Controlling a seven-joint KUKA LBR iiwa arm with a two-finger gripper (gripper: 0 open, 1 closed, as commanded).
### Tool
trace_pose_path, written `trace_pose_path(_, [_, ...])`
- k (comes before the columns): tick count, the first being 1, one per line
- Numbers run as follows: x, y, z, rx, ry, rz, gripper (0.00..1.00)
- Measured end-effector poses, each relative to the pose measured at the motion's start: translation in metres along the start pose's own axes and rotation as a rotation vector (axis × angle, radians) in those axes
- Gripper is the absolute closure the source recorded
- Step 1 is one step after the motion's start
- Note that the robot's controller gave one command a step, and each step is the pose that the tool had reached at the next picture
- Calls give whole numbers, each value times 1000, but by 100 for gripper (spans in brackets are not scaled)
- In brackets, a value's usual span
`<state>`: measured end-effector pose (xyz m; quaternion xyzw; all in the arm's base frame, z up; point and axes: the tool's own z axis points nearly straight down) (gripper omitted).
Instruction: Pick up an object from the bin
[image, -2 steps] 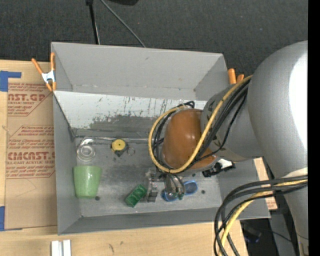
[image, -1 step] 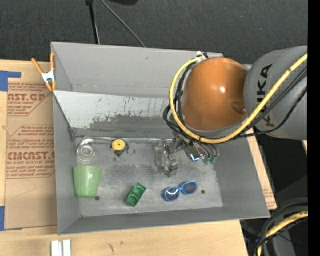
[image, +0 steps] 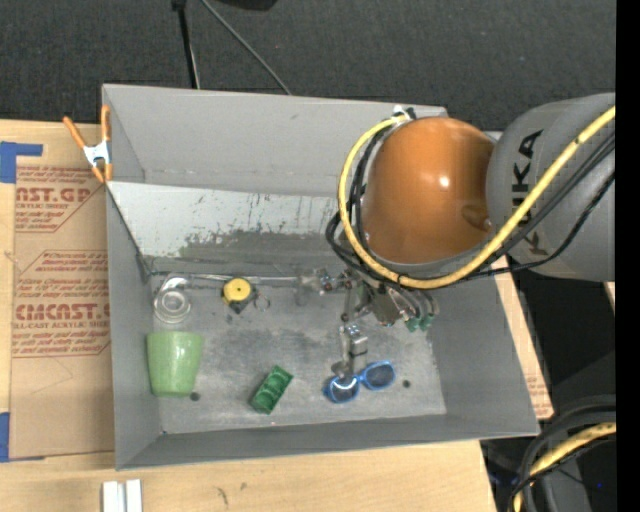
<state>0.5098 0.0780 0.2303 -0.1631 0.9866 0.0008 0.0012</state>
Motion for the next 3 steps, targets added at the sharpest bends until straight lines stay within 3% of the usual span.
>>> trace_pose_path(1, [-11,44,161,-2,7,-357,0])
trace_pose_path(2, [-12,44,158,-1,3,-355,100])
trace_pose_path(3, [-11,50,29,3,-7,-425,100])
